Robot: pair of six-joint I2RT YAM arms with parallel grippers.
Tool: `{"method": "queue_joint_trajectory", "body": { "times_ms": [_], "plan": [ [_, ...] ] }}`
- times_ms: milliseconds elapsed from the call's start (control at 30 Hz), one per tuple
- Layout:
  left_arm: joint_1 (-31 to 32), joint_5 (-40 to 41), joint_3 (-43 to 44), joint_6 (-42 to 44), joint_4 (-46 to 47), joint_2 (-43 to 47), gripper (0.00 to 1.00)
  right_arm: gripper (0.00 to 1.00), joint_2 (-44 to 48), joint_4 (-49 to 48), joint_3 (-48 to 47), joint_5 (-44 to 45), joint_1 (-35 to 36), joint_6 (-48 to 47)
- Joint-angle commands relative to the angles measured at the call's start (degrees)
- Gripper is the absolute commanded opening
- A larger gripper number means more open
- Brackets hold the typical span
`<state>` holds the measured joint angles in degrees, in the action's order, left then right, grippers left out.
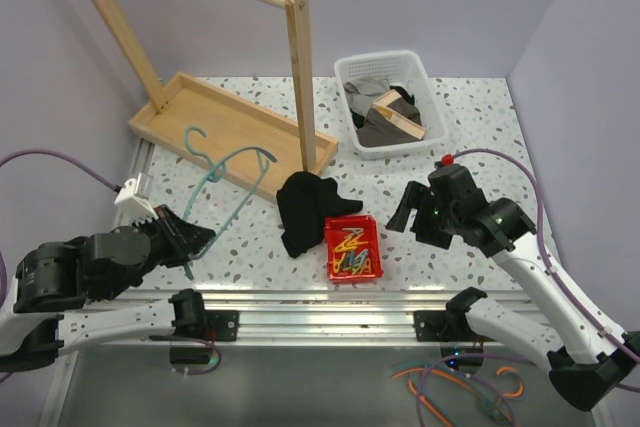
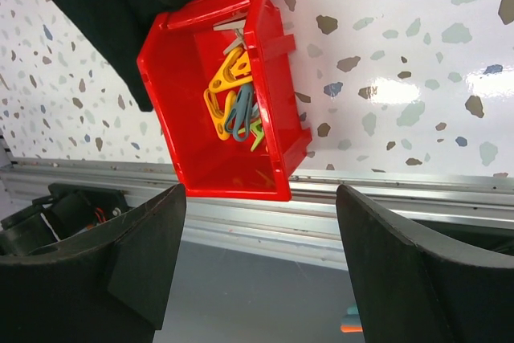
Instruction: Remove the underwear clipped to the hanger
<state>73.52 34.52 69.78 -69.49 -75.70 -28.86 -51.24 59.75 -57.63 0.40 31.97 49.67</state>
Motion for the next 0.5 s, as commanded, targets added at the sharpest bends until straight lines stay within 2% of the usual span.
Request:
{"method": "queue_joint_trajectory", "body": {
  "times_ms": [0, 67, 167, 200, 267, 300, 367, 400, 433, 467],
  "plan": [
    [-4.3, 13.0, 1.1, 0.9, 0.1, -1.7, 0.0, 0.79, 1.1, 0.4, 0.4, -0.2, 0.0, 0.6],
    [-7.5, 17.7, 2.0, 3.0, 0.3, -4.7, 0.0, 0.79, 1.2, 0.3, 1.0, -0.2, 0.0, 0.4],
    [-7.9, 23.1, 3.7, 7.8, 1.1, -9.1, 0.0, 0.79, 1.6, -0.7, 2.1, -2.2, 0.0, 0.5],
    [-7.9, 24.0, 4.0, 14.2, 2.5, -9.9, 0.0, 0.79, 1.5, -1.0, 2.3, -2.6, 0.1, 0.4],
    [-7.9, 25.3, 4.5, 21.9, 9.8, -10.7, 0.0, 0.79, 1.1, -1.9, 2.8, -3.7, 0.1, 0.1],
    [-7.9, 25.2, 4.7, 30.3, 12.7, -10.7, 0.0, 0.79, 0.9, -1.9, 2.8, -3.9, 0.0, -0.2],
    [-7.9, 22.8, 4.1, 39.6, 24.4, -9.8, 0.0, 0.79, 0.2, -2.4, 2.5, -4.4, 0.0, -0.6],
    [-7.9, 21.2, 3.7, 47.6, 28.1, -8.5, 0.0, 0.79, 0.0, -2.6, 2.4, -4.5, 0.1, -0.9],
    [-7.9, 19.0, 3.2, 50.8, 34.5, -7.8, 0.0, 0.79, -0.4, -2.9, 2.3, -4.6, 0.0, -1.1],
    [-7.9, 18.4, 3.4, 52.7, 35.9, -7.5, 0.0, 0.79, -0.6, -3.0, 2.2, -5.0, 0.0, -1.3]
  ]
}}
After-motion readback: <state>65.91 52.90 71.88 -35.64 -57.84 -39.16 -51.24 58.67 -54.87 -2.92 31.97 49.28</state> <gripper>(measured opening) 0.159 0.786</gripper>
